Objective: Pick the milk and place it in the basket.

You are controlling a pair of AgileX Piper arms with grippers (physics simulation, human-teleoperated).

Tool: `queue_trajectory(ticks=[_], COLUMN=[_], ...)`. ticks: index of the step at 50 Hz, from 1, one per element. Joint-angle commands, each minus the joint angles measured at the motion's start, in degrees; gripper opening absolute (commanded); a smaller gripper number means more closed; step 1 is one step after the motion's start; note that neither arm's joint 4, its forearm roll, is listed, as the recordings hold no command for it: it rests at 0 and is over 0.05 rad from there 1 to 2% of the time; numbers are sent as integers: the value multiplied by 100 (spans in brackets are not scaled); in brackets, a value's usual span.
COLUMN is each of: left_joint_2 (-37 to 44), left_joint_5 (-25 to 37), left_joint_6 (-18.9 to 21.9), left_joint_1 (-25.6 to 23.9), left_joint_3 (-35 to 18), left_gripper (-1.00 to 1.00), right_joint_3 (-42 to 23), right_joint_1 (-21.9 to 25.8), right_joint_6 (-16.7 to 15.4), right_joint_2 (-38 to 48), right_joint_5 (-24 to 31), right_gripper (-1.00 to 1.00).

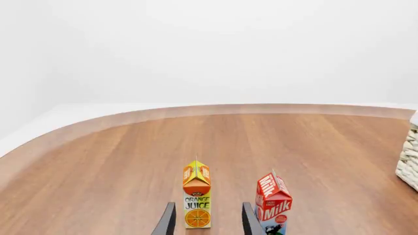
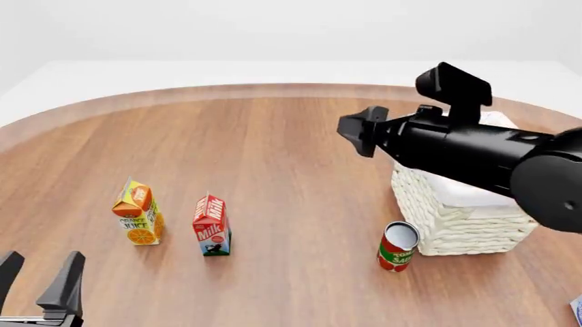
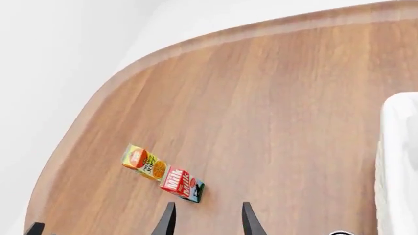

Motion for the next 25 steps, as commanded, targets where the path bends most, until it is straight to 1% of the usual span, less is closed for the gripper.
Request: queue_trajectory(ticks=[1,12,25], left_joint_2=[0,0,0], left_joint_5=[0,0,0], left_joint_6=[0,0,0], left_joint_1=[0,0,0], left_joint_3=[0,0,0], left_gripper=[100,100,100], right_joint_3=[-400,-942,-1397], right_joint_1=[128,277,427], right_joint_6=[42,-26,-57], right_joint_2=[762,1406,1897], right_joint_5=[-127,-50,-21], right_gripper=[100,100,100])
